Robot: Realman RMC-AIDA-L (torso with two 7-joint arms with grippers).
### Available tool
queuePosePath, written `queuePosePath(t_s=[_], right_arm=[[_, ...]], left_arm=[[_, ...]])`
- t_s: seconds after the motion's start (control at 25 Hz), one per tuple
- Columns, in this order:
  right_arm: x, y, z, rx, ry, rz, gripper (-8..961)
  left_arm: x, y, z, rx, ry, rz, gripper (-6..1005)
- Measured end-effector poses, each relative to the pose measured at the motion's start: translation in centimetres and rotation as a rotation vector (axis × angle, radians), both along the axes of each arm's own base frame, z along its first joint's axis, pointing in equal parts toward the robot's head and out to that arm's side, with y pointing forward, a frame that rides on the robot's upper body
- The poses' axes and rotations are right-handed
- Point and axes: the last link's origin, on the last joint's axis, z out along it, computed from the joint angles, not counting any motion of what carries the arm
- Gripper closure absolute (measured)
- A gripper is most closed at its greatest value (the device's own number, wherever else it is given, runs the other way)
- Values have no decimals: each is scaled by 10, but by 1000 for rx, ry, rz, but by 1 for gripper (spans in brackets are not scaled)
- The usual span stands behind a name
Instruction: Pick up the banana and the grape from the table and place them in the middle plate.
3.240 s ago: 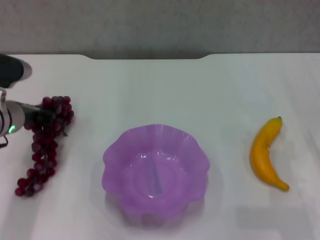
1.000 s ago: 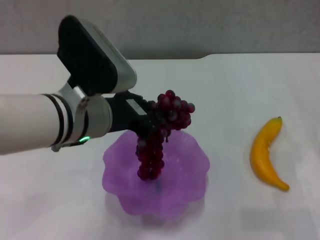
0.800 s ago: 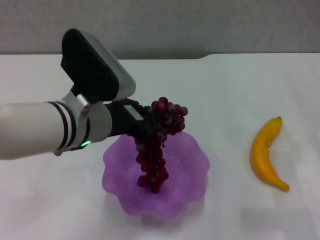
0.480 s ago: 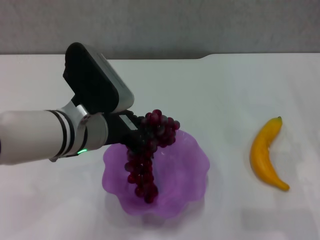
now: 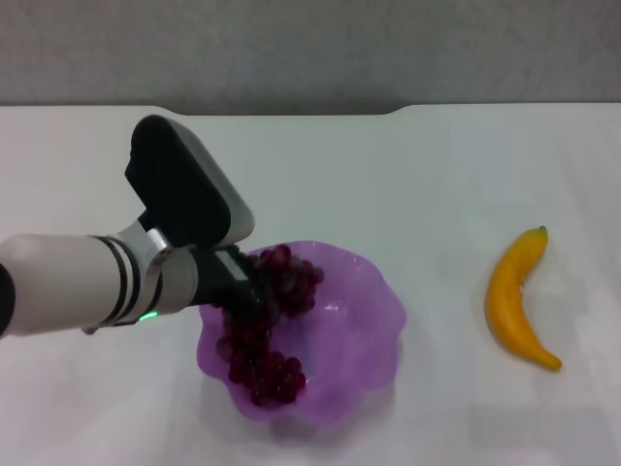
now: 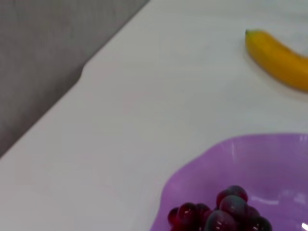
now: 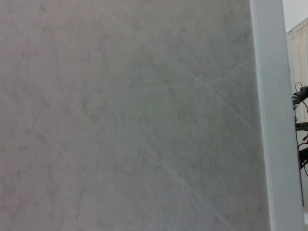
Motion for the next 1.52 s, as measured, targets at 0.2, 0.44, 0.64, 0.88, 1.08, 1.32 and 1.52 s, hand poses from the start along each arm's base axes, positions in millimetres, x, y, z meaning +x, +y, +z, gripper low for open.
queuePosePath(t_s=[0.2, 0.44, 0.64, 0.88, 1.08, 1.32, 1.52], right_arm=[[0, 0, 0, 1, 0, 0, 47], [1, 0, 0, 1, 0, -2, 47], [1, -1, 0, 2, 1, -4, 48], [1, -1, 1, 2, 1, -4, 47], [1, -1, 0, 2, 1, -4, 48], [1, -1, 1, 2, 0, -4, 47], [1, -1, 1, 3, 0, -4, 46]], left_arm=[[-9, 0, -4, -12, 15, 29, 815], [-9, 0, -5, -11, 5, 43, 817], [-7, 0, -5, -4, -3, 49, 731], [-4, 2, -3, 37, 7, 56, 502], [7, 5, 5, 88, -68, 51, 339], [18, 10, 16, 181, -193, 11, 188], [15, 21, 23, 293, -304, -8, 119]])
